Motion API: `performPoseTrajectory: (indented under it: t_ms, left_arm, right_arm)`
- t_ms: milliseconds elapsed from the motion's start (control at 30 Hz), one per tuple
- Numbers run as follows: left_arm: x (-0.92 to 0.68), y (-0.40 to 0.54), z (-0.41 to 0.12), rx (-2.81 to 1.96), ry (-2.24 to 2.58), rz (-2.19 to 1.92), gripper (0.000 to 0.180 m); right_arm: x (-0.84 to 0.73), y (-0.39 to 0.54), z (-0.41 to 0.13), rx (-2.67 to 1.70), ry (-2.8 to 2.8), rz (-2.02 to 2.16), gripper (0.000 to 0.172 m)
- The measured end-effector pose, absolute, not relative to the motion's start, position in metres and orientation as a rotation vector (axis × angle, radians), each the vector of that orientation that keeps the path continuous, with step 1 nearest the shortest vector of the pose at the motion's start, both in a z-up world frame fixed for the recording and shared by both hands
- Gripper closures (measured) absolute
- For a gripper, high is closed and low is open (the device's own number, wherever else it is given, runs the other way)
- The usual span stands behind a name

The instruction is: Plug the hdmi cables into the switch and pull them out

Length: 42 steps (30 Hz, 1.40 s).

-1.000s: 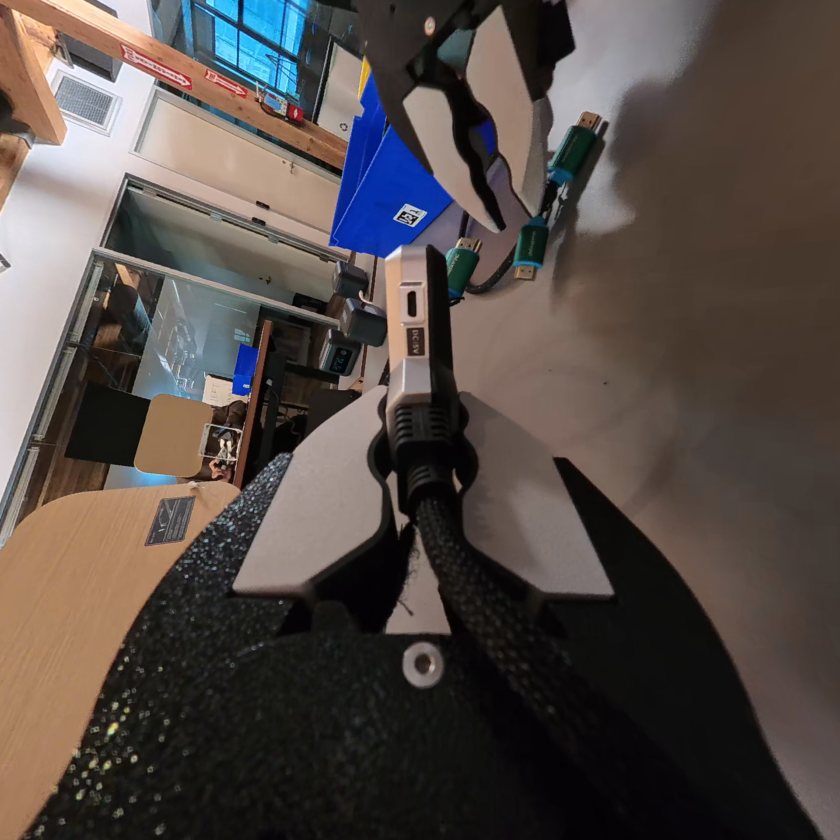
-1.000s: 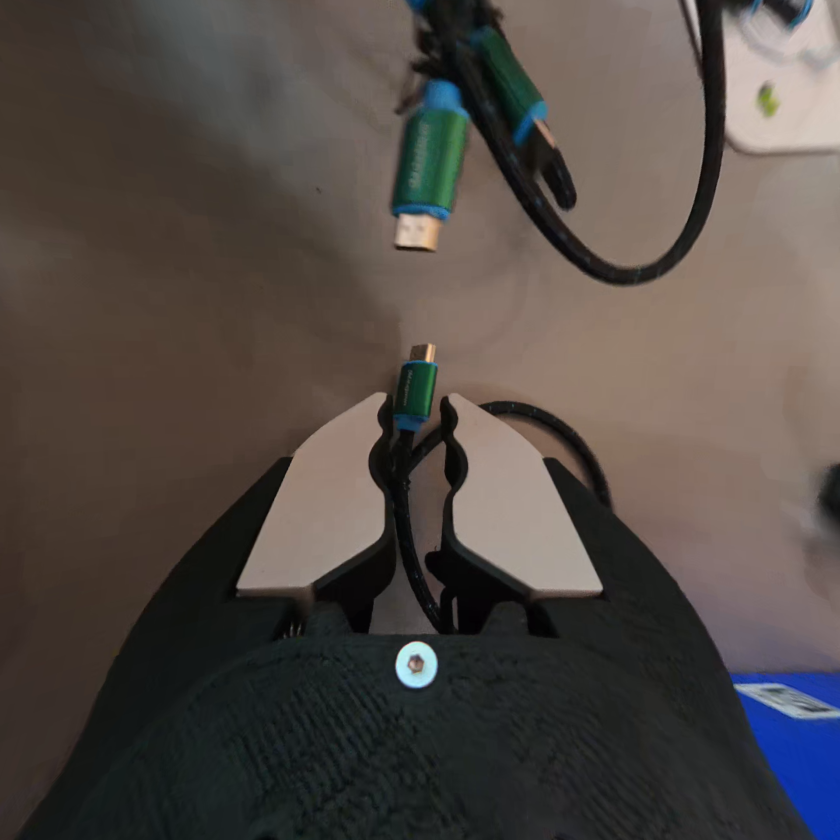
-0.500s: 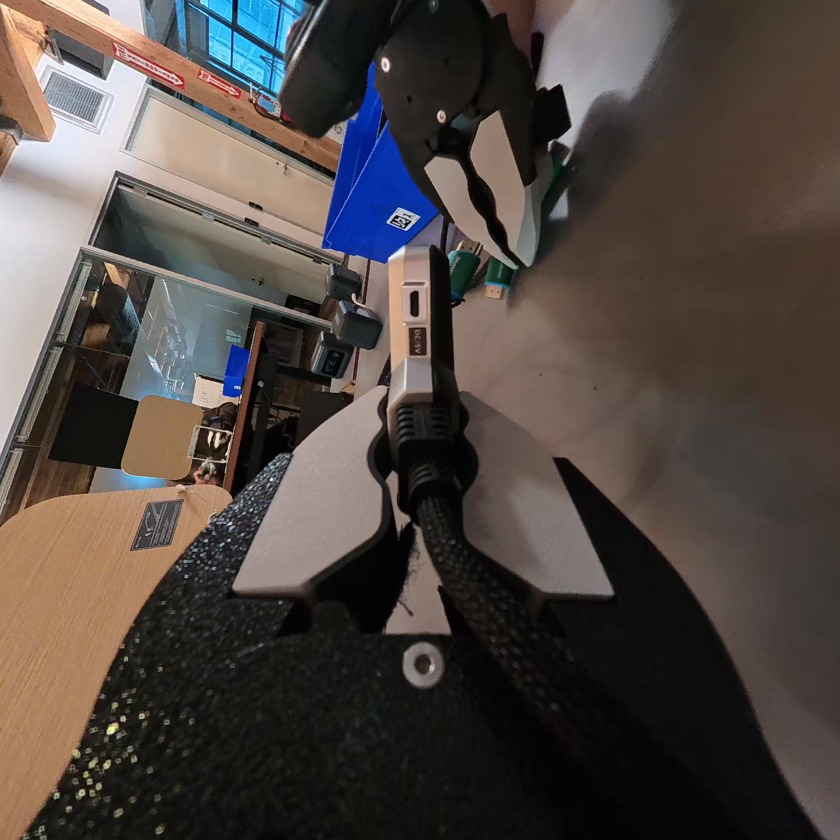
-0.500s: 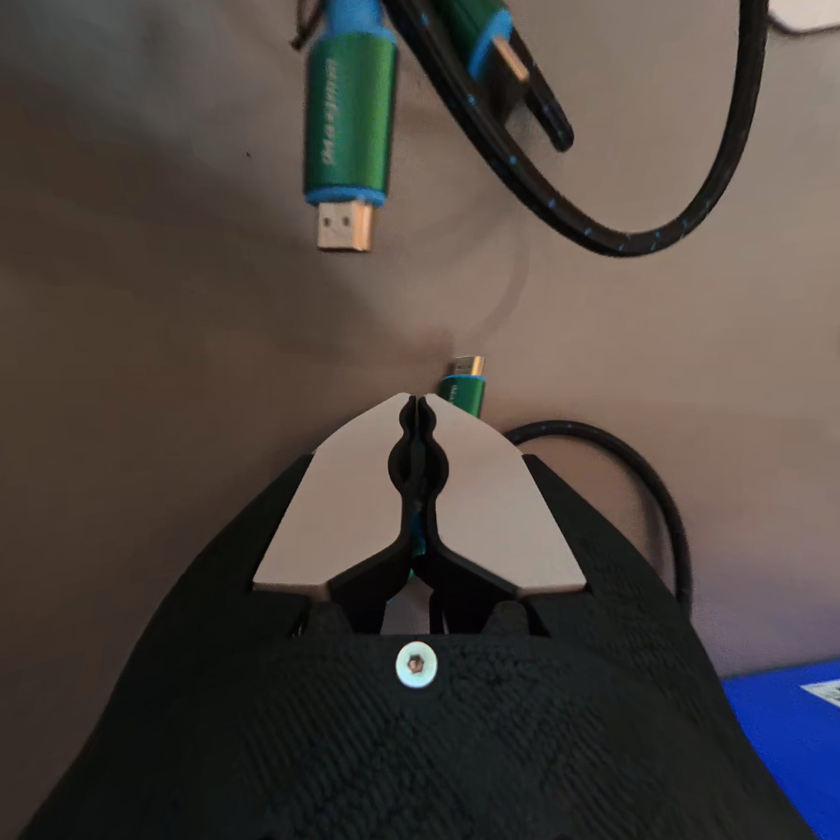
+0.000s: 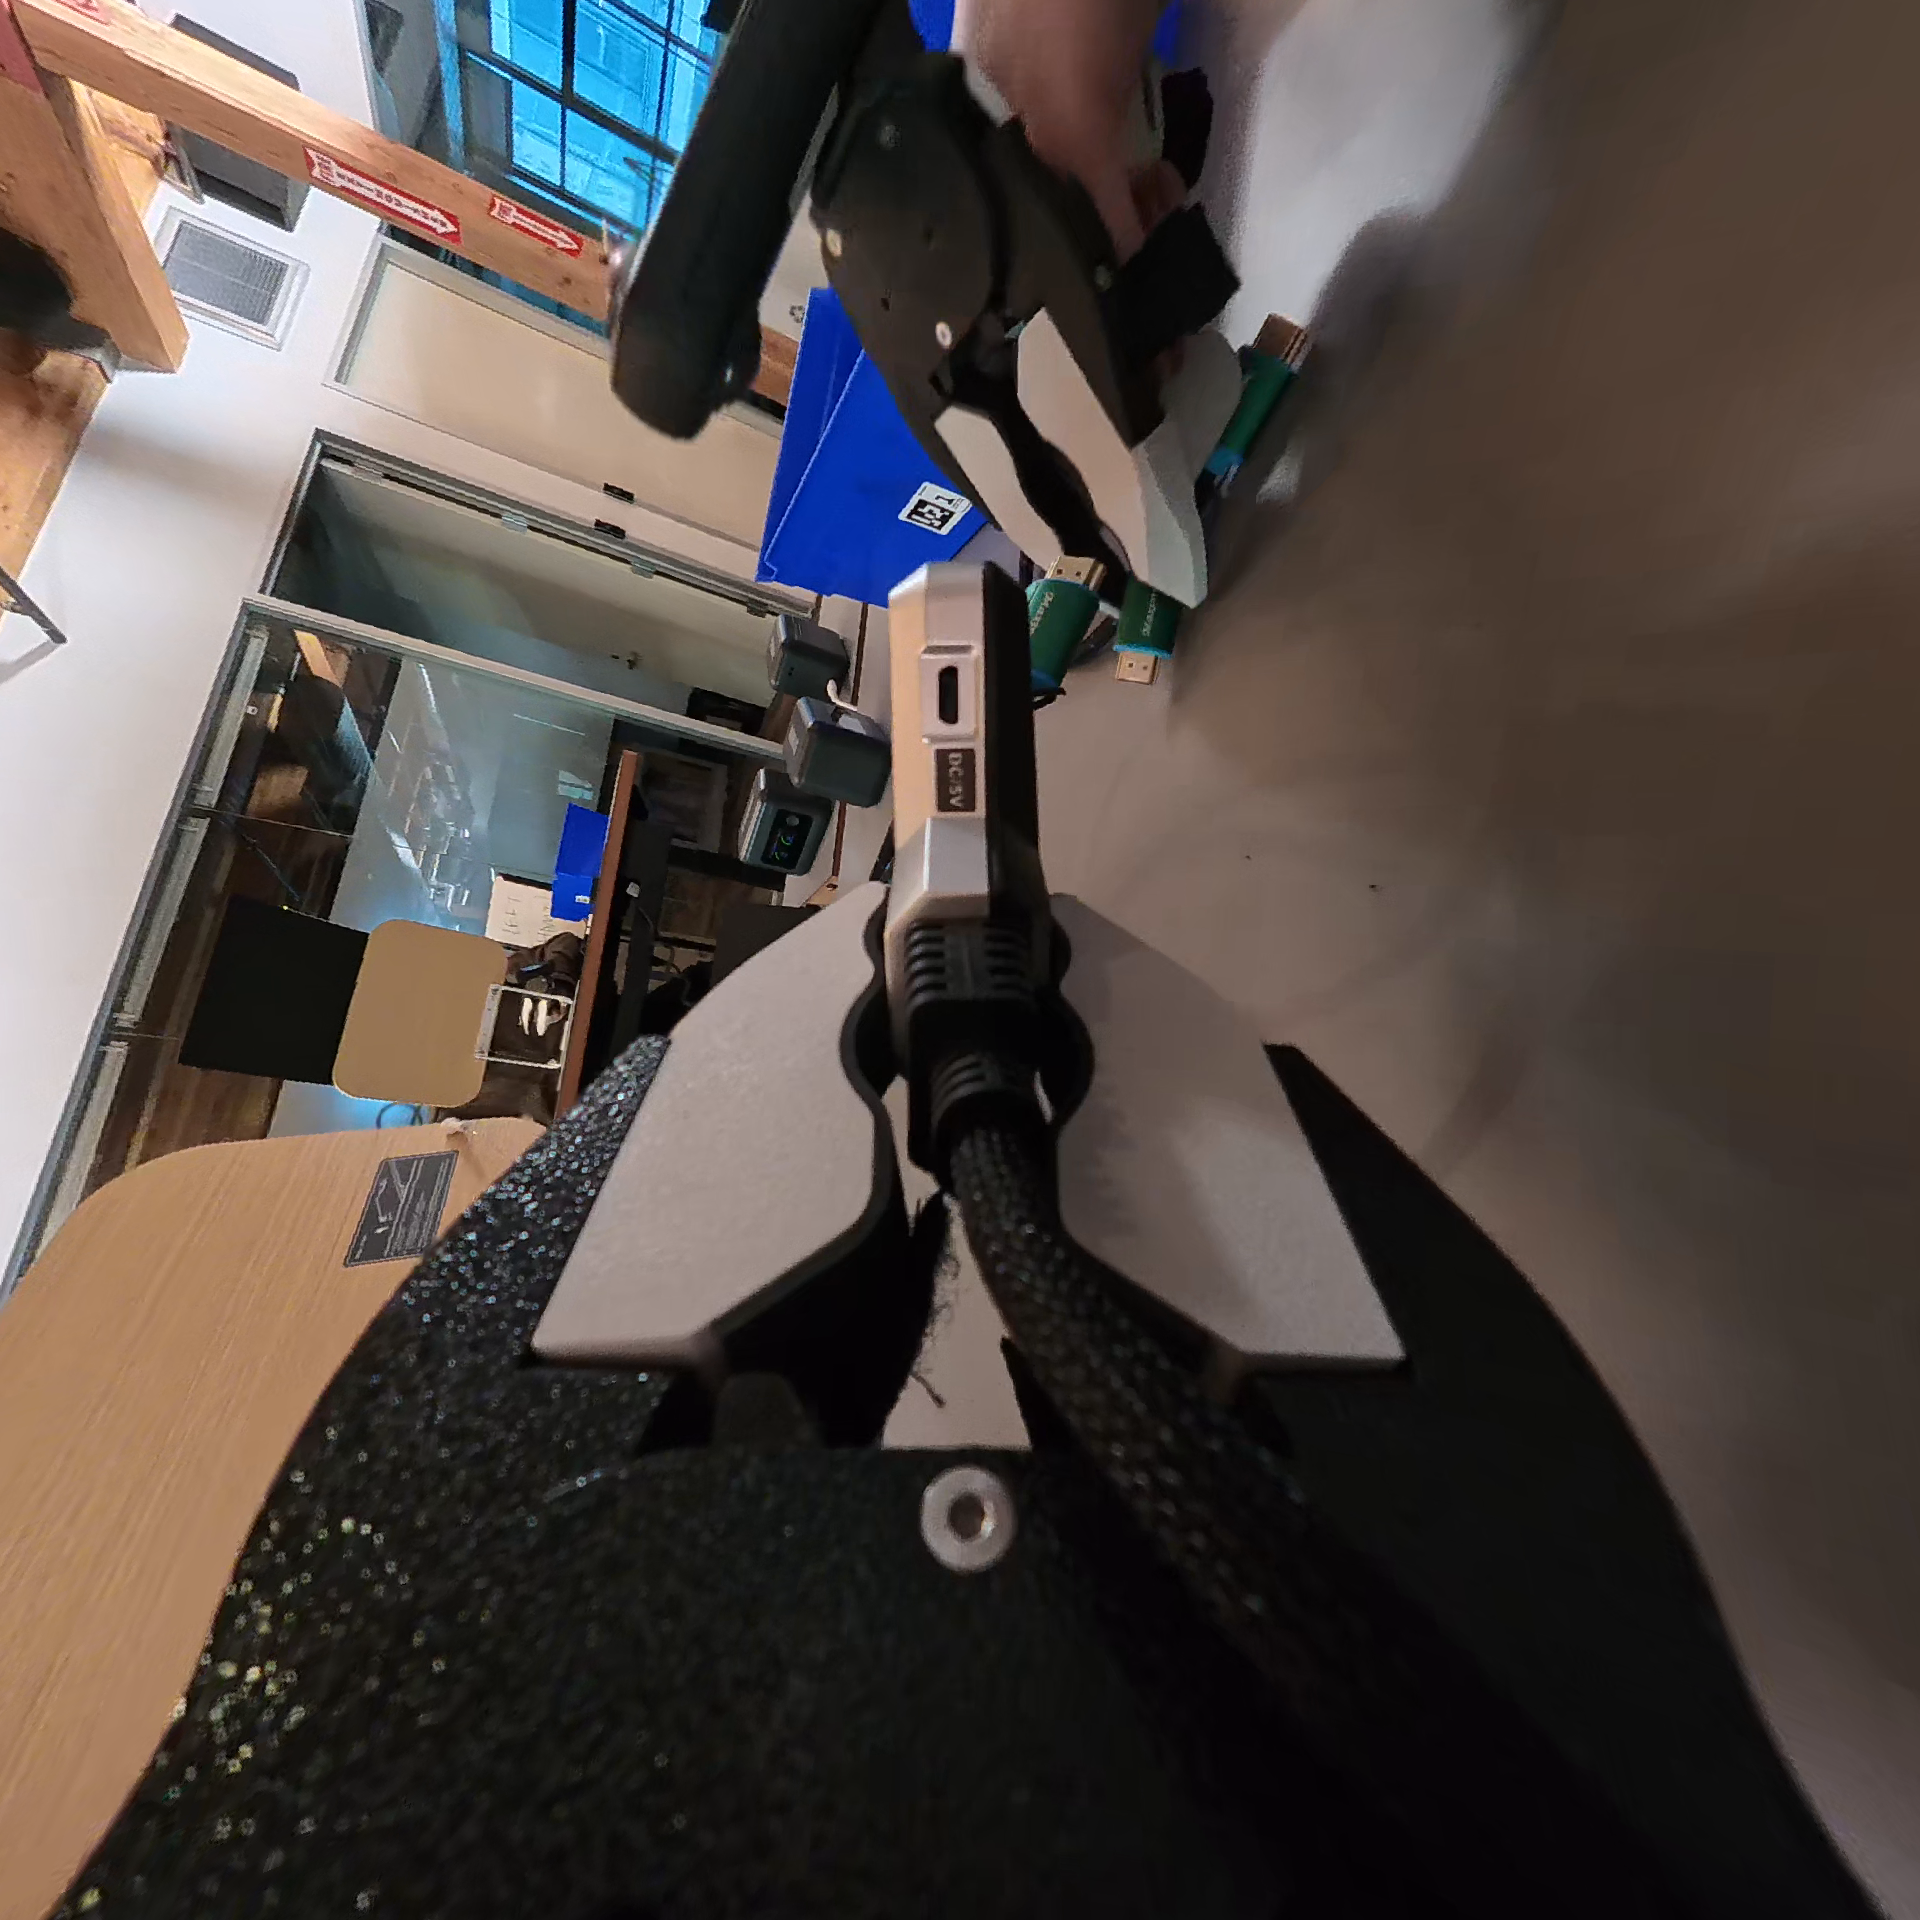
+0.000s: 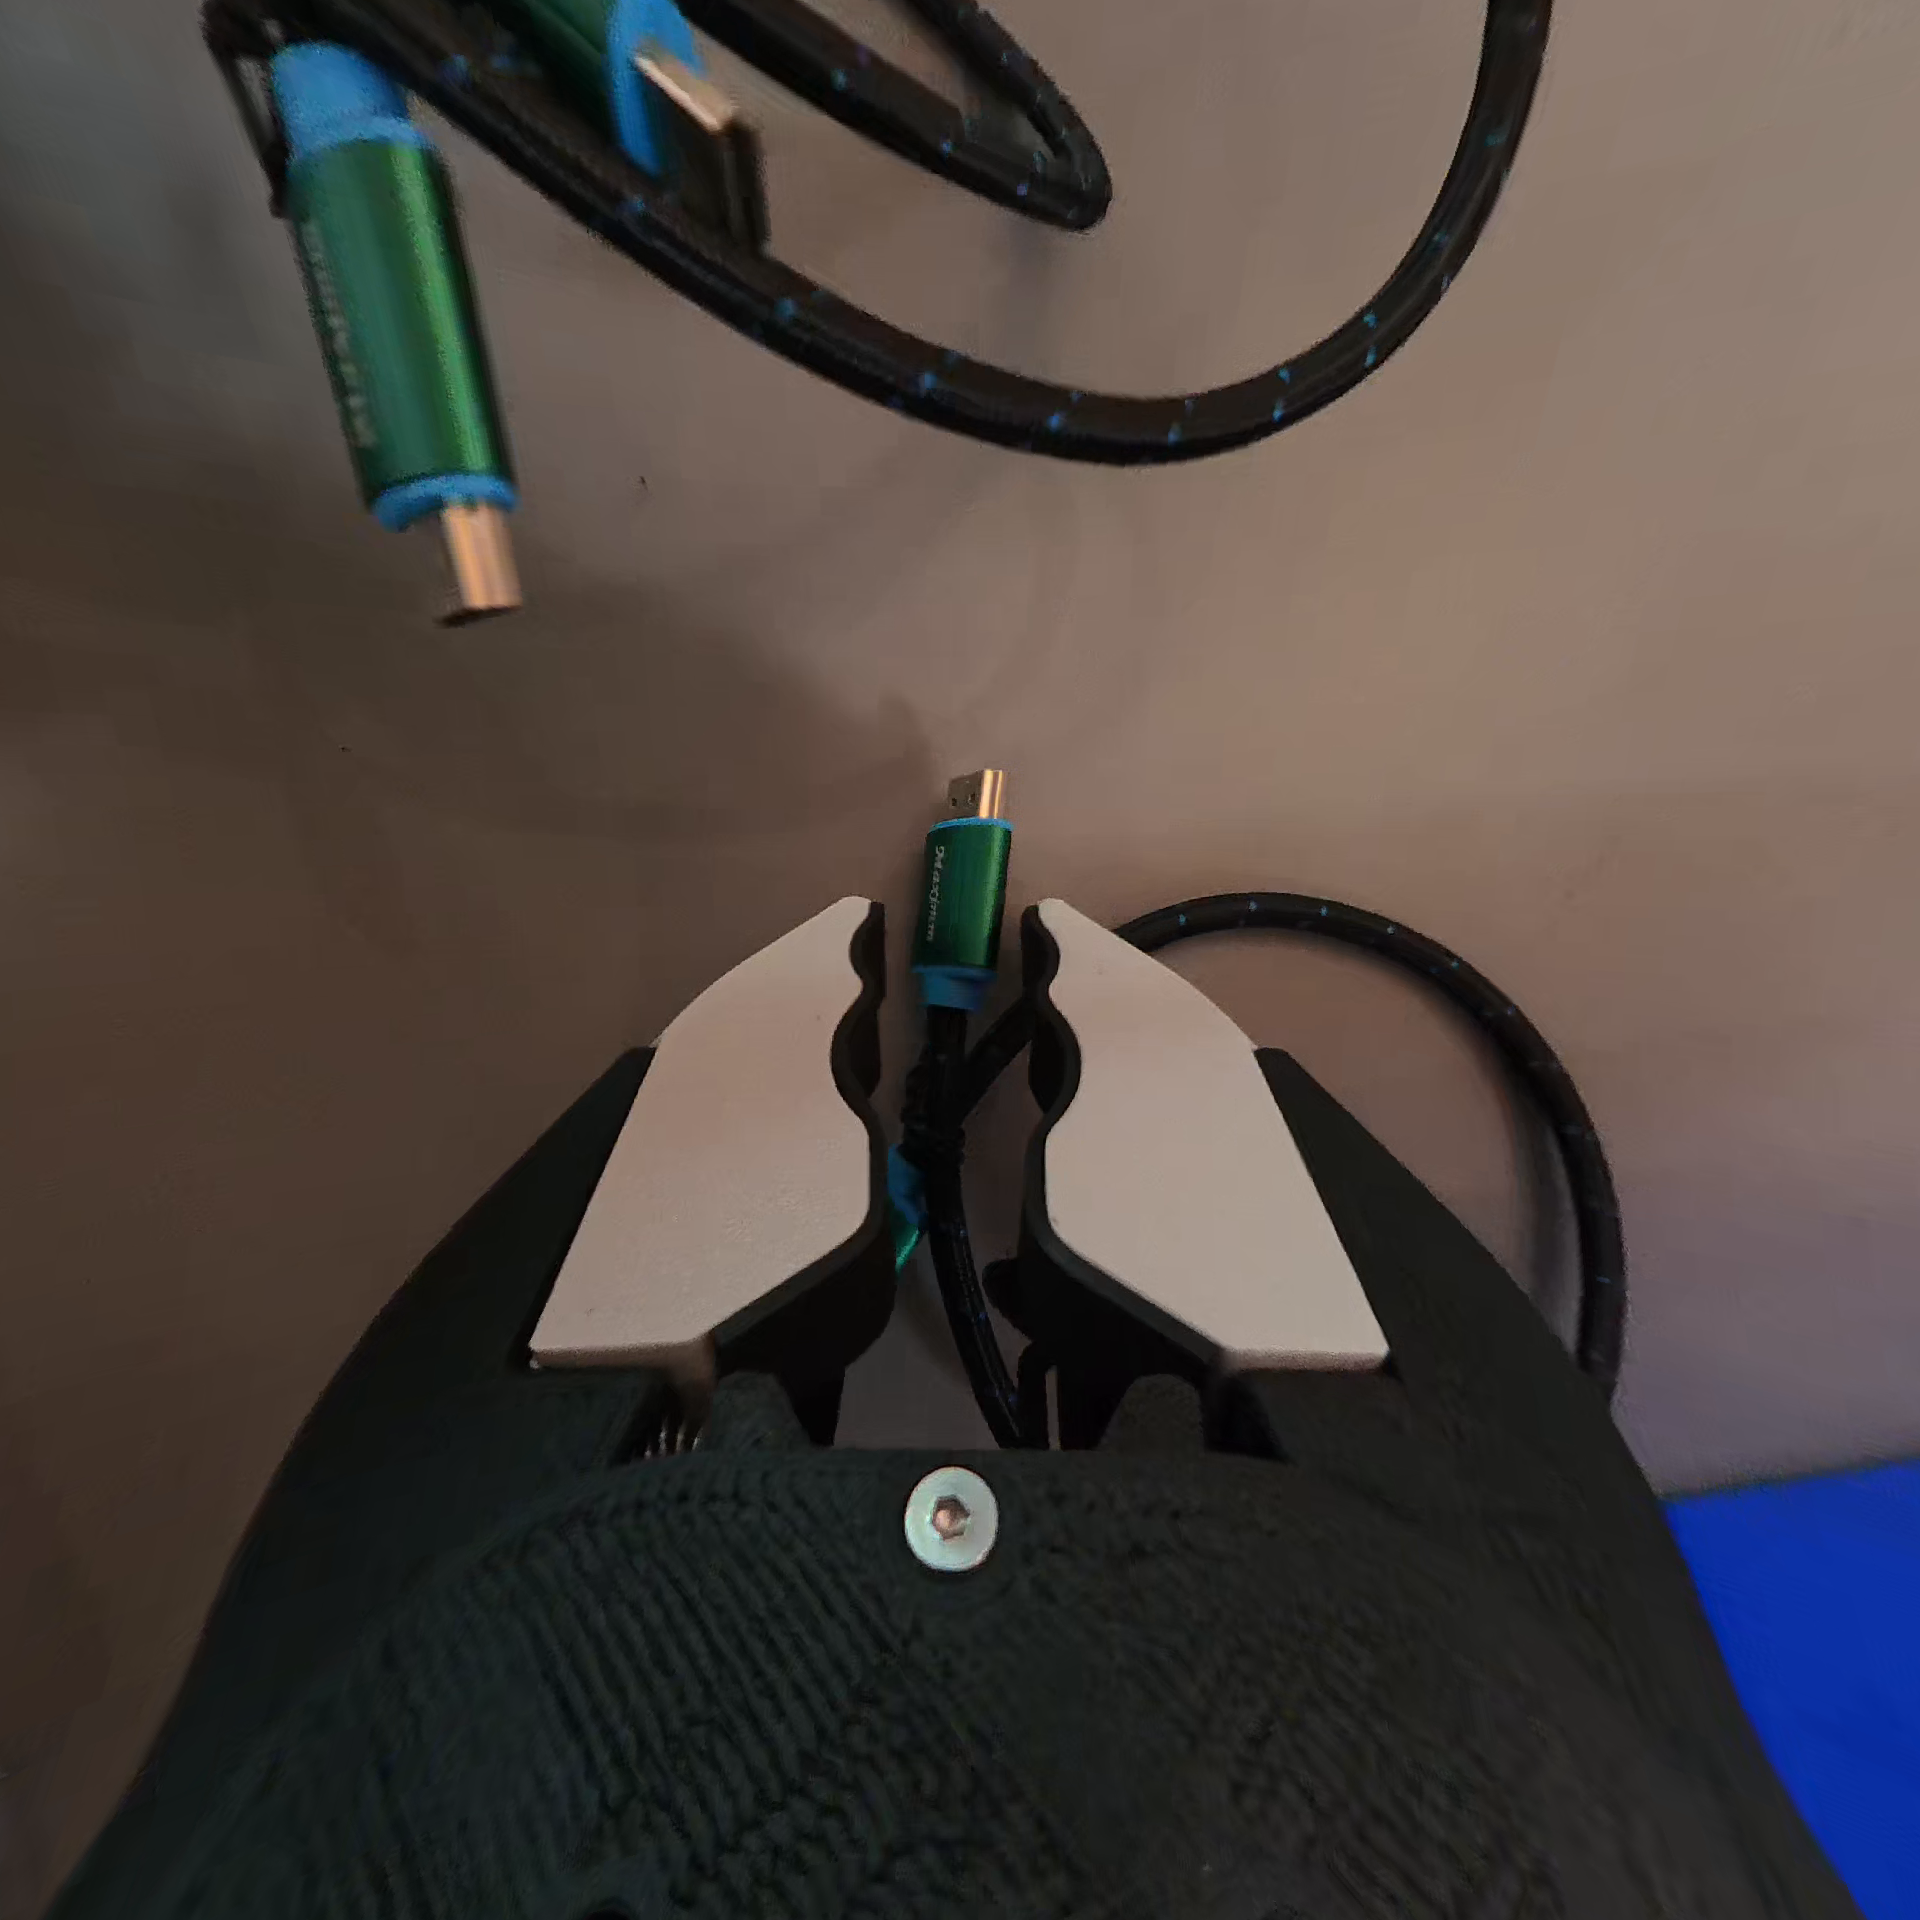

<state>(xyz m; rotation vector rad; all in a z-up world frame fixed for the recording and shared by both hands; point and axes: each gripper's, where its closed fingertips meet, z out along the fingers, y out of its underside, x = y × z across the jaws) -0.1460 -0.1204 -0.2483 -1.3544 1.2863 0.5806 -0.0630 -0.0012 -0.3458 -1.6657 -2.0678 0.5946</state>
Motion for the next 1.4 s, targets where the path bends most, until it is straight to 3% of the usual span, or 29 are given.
performPoseTrajectory:
  t_ms: [100, 533, 867, 1200, 1400]
  left_arm:
    - [-0.146, -0.121, -0.249, -1.337, 1.292, 0.602, 0.157]
    - [-0.163, -0.128, -0.194, -1.137, 0.805, 0.29, 0.157]
    - [-0.175, -0.135, -0.153, -0.985, 0.522, -0.076, 0.157]
    - [-0.196, -0.15, -0.129, -0.801, 0.268, -0.413, 0.157]
    - [-0.19, -0.149, -0.122, -0.724, 0.192, -0.573, 0.157]
  right_arm:
    - [-0.064, -0.003, -0.351, -1.781, -2.074, 0.7, 0.159]
    - [-0.075, -0.006, -0.286, -1.503, -1.752, 1.022, 0.16]
    - [-0.063, -0.011, -0.328, -1.562, -2.205, 0.666, 0.161]
    - [-0.075, -0.024, -0.352, -1.549, -2.271, 0.775, 0.16]
    - [-0.08, -0.032, -0.318, -1.418, -2.175, 0.955, 0.161]
